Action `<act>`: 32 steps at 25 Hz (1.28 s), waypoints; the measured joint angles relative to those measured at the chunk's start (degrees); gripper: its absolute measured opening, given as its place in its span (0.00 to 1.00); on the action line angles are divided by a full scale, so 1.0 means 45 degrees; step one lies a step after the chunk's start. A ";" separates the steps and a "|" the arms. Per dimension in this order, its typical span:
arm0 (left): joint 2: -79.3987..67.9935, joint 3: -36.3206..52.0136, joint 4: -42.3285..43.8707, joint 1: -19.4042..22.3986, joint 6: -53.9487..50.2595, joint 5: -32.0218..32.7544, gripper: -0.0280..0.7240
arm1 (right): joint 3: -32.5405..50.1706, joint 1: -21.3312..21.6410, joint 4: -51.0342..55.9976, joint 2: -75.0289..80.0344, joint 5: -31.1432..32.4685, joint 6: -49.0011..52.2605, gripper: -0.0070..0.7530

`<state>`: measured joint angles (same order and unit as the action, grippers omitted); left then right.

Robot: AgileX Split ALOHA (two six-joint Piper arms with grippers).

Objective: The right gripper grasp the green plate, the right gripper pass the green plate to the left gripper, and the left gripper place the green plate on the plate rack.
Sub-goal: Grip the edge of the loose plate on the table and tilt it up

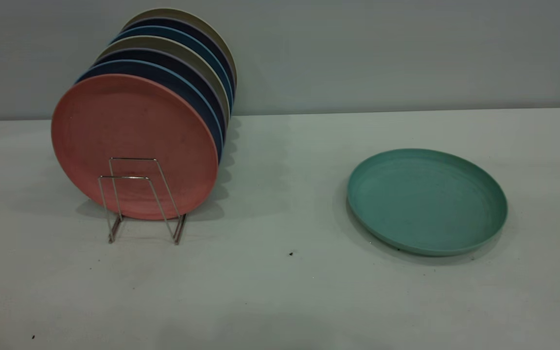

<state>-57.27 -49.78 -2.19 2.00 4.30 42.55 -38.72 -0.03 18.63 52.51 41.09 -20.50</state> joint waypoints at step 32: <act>-1.2429 -0.5055 -0.7047 -0.5094 0.5161 -0.3442 0.79 | -0.7380 0.2301 0.7930 1.6772 -0.0601 -0.6432 0.67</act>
<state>-113.20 -72.53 -33.90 -20.92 27.52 27.06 -71.93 10.32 54.31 127.99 38.38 -49.44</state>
